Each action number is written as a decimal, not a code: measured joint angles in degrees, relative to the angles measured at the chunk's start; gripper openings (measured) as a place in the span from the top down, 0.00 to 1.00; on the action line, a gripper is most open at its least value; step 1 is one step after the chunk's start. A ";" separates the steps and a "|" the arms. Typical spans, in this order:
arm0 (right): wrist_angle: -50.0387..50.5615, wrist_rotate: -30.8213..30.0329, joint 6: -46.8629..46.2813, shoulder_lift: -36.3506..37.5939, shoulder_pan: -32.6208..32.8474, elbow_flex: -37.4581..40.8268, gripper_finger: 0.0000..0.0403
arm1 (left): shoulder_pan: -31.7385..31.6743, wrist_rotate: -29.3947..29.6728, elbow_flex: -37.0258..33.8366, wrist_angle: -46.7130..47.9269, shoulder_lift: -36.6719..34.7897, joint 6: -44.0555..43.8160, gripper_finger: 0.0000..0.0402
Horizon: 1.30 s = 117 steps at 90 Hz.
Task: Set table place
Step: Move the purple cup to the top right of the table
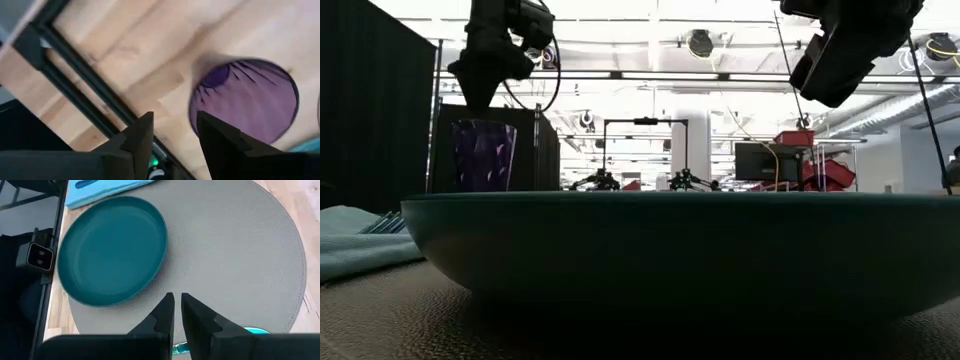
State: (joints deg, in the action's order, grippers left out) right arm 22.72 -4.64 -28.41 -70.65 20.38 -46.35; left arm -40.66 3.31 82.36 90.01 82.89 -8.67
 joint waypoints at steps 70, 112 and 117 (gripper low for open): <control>0.07 -0.04 -0.55 -0.02 0.00 0.00 0.95 | 2.07 -0.71 -8.12 -12.85 0.86 2.10 0.66; 0.21 -0.07 -0.66 -0.34 0.00 0.04 0.95 | 4.87 1.14 -8.12 -14.93 9.75 9.18 0.75; 0.17 -0.15 0.31 -0.35 0.00 0.04 0.95 | 5.81 1.42 -7.88 -14.90 9.70 9.78 0.82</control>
State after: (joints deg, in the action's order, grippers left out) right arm 22.89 -4.80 -28.09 -71.00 20.38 -46.30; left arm -34.85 4.73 74.48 75.11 92.59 1.11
